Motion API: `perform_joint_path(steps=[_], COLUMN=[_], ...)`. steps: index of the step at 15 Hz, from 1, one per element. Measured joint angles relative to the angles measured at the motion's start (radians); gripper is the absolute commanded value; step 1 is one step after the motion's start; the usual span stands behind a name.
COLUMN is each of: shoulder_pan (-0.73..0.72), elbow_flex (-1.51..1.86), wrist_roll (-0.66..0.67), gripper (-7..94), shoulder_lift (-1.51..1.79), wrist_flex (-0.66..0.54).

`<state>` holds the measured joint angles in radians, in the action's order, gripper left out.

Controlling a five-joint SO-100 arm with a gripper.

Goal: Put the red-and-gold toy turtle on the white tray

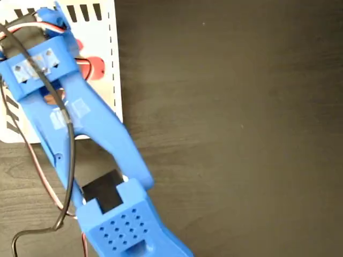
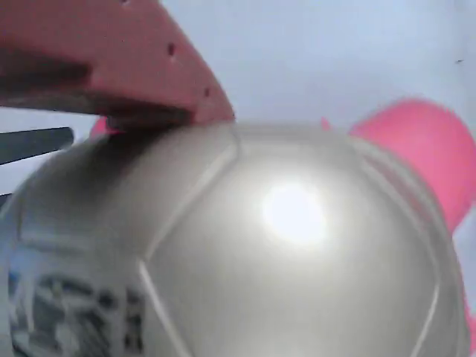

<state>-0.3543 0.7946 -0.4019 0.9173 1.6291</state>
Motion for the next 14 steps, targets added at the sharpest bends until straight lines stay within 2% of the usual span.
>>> perform_joint_path(steps=[3,8,10,11,12,13,14], shoulder_pan=[-0.002,-0.002,-0.002,-0.002,-0.002,-0.002,0.0], elbow_flex=[0.0,0.0,0.0,0.0,0.0,0.0,0.0], wrist_roll=[0.0,0.0,0.012,0.015,0.023,0.031,0.04], gripper=[72,72,60,43,19,0,0], shoulder_lift=[-0.008,-0.008,-0.008,-0.005,0.015,0.051,0.1], wrist_flex=[0.0,0.0,0.008,0.014,0.023,0.026,0.031])
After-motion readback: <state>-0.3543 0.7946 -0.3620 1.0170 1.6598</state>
